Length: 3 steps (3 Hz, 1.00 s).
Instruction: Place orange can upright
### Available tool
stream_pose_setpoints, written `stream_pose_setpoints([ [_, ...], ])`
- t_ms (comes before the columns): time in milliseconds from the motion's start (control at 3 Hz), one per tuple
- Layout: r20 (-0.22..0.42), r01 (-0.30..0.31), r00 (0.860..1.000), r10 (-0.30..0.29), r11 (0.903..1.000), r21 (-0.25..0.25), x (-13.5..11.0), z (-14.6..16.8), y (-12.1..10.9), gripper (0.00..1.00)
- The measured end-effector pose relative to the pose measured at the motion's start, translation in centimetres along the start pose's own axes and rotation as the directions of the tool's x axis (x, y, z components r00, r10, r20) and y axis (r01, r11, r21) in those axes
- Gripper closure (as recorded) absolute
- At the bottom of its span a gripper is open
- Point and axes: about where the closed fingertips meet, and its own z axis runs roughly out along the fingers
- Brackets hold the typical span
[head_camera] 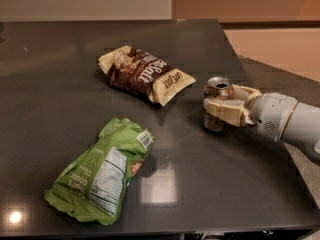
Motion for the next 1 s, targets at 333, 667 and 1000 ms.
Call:
stream_pose_setpoints([
  [333,-0.002,0.005,1.0,-0.005,1.0,-0.004,-0.11,0.16,0.17,0.36],
  [667,-0.003,0.007,1.0,-0.007,0.9999,-0.007,-0.2,0.32,0.35,0.12],
  [1000,-0.003,0.009,1.0,-0.009,0.9999,-0.011,-0.29,0.46,0.5,0.0],
])
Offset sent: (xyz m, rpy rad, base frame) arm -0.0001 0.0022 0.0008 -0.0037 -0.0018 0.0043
